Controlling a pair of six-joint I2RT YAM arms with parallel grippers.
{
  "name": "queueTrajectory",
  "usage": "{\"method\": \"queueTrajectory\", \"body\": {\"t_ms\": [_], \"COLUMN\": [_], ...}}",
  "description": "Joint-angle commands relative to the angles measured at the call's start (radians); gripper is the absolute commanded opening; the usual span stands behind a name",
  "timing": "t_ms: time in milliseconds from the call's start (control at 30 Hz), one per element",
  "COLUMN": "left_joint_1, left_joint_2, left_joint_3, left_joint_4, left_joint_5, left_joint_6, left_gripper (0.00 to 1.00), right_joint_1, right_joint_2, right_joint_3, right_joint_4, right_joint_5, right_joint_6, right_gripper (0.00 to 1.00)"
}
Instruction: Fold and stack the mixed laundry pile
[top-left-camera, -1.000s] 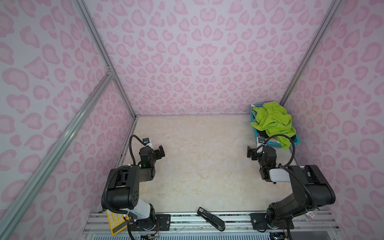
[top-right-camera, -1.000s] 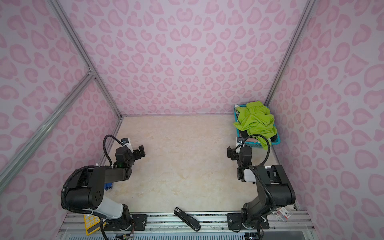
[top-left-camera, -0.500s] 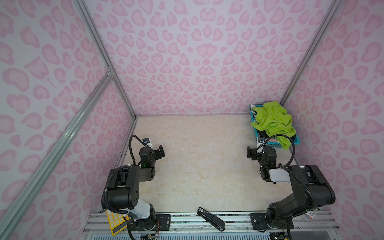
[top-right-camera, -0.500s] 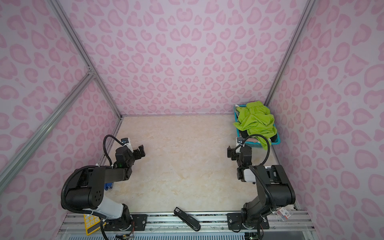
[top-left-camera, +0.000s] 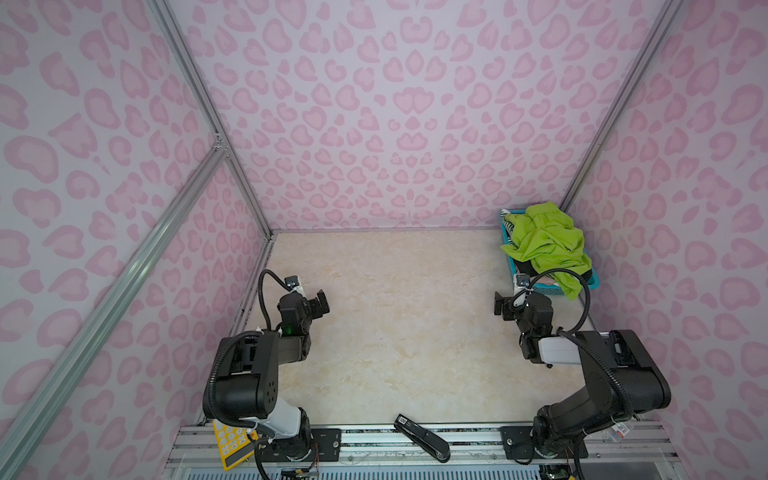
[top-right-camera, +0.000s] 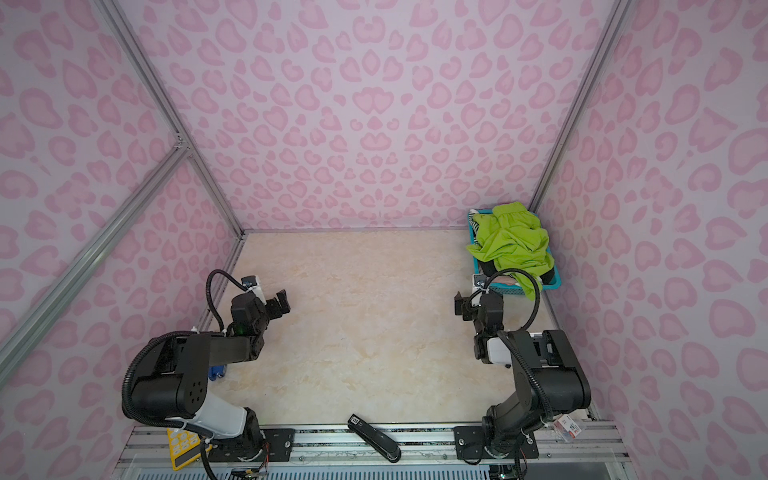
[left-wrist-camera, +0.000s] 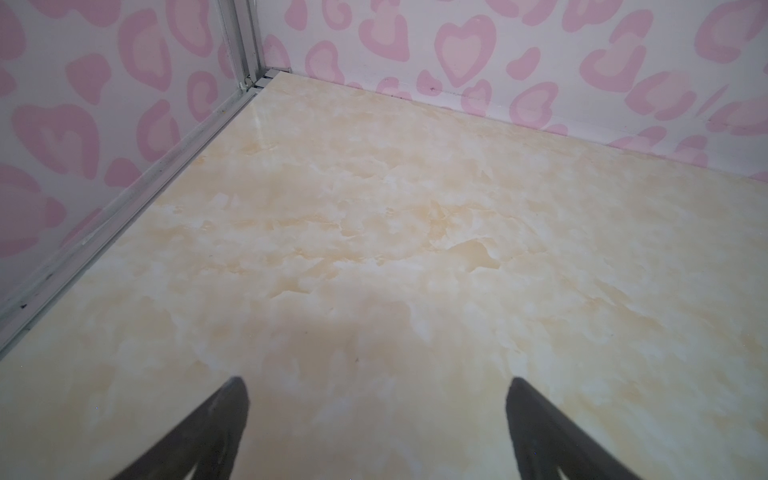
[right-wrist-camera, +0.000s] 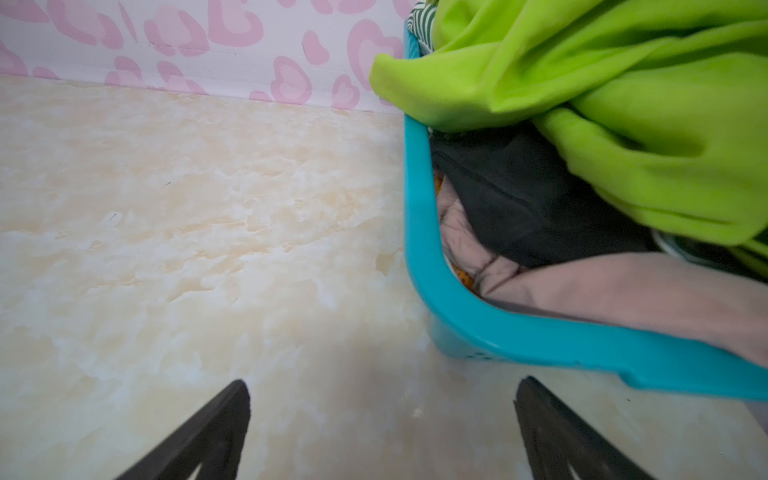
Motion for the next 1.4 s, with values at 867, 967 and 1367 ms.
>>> {"method": "queueTrajectory", "body": {"t_ms": [867, 967, 1367], "left_joint_1": [-0.196, -0.234, -0.363], "left_joint_2": [-0.443, -0.453, -0.502], "left_joint_3": [0.419, 0.433, 0.435], "left_joint_4": [-0.872, -0.898, -1.007], "left_joint_5": [-0.119, -0.078, -0.035], "left_joint_6": [-0.112, -0.123, -0.155], "left_gripper": [0.98, 0.98, 0.99], "right_joint_1": [-0.121, -0.177, -0.218], "right_joint_2": [-0.138, -0.035, 0.25], "right_joint_3": [0.846, 0.939, 1.124], "right_joint_4": [-1.272, -1.299, -1.287], "right_joint_5": [0.103, 0.004, -0.168], "right_joint_6": [0.168, 0.205, 0.278], "right_gripper": [0.86, 0.82, 0.68]}}
